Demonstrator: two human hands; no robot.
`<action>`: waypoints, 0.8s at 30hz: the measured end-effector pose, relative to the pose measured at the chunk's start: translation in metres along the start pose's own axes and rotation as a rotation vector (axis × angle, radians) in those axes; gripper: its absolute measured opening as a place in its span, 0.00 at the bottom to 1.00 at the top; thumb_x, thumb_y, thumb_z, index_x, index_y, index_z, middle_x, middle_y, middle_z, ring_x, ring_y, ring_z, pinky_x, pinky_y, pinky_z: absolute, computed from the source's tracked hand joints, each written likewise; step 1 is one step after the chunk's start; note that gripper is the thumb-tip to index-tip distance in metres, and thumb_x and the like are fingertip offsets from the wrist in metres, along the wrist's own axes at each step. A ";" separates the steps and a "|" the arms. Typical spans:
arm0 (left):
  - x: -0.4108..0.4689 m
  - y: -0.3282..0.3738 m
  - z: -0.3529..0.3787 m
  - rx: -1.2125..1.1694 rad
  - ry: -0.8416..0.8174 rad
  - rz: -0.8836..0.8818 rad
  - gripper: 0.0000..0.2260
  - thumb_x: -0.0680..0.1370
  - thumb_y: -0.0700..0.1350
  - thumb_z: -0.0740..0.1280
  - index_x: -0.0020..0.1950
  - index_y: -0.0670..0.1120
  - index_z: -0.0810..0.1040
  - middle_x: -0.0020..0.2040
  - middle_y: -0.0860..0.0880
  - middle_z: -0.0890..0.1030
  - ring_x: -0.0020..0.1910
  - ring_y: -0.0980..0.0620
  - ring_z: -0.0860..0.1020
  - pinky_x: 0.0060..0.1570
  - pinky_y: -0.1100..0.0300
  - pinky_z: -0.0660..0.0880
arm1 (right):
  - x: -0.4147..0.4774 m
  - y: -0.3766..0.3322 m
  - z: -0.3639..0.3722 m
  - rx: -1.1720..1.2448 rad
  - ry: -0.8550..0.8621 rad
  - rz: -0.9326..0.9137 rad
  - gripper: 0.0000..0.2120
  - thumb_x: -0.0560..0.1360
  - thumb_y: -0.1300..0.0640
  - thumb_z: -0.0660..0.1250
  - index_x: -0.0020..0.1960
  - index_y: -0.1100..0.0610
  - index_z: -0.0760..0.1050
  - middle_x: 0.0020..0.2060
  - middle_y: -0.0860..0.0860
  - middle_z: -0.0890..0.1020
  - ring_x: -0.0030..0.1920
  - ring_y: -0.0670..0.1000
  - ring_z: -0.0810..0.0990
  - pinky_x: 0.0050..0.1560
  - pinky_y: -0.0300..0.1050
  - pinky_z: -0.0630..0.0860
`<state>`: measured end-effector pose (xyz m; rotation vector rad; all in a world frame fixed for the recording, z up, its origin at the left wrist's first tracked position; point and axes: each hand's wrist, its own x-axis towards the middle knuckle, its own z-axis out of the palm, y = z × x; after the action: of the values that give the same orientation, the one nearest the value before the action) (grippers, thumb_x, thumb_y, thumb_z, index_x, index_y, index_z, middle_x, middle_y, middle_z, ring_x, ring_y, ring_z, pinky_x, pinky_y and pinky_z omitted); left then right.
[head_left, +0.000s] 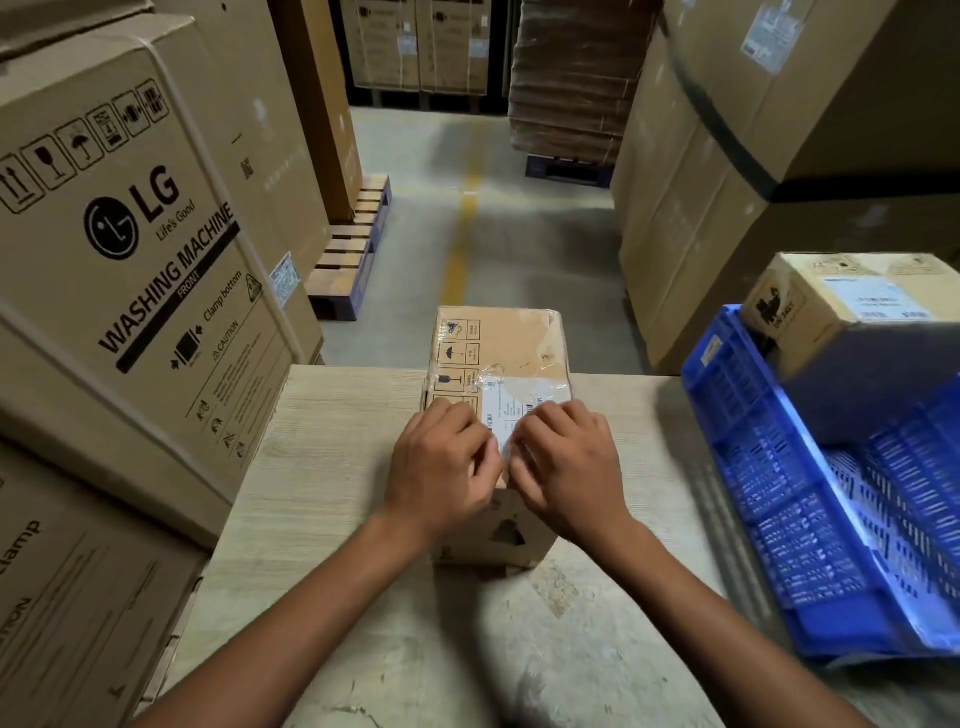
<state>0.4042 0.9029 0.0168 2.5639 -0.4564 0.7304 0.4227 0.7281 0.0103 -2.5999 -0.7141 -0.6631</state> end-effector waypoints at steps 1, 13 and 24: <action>0.006 -0.002 -0.002 0.004 -0.076 0.000 0.08 0.76 0.46 0.64 0.45 0.44 0.81 0.44 0.47 0.77 0.46 0.49 0.74 0.44 0.49 0.75 | 0.008 0.002 -0.003 -0.015 -0.051 0.016 0.10 0.74 0.48 0.63 0.46 0.54 0.76 0.45 0.50 0.78 0.45 0.54 0.73 0.42 0.47 0.66; 0.044 -0.008 -0.006 0.169 -0.402 -0.067 0.17 0.81 0.51 0.58 0.66 0.45 0.74 0.64 0.46 0.75 0.64 0.47 0.70 0.65 0.52 0.69 | 0.038 0.007 -0.003 -0.079 -0.355 0.012 0.23 0.78 0.42 0.50 0.64 0.52 0.73 0.64 0.51 0.77 0.63 0.54 0.73 0.61 0.52 0.69; 0.076 -0.025 0.013 0.032 -0.400 -0.163 0.23 0.83 0.45 0.57 0.79 0.45 0.60 0.74 0.46 0.69 0.73 0.47 0.66 0.72 0.52 0.62 | 0.068 0.018 0.026 -0.044 -0.260 0.074 0.15 0.81 0.47 0.56 0.56 0.57 0.72 0.57 0.55 0.78 0.57 0.56 0.76 0.61 0.52 0.72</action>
<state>0.4811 0.9031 0.0419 2.7409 -0.3511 0.1666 0.4937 0.7510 0.0206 -2.7694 -0.6807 -0.3246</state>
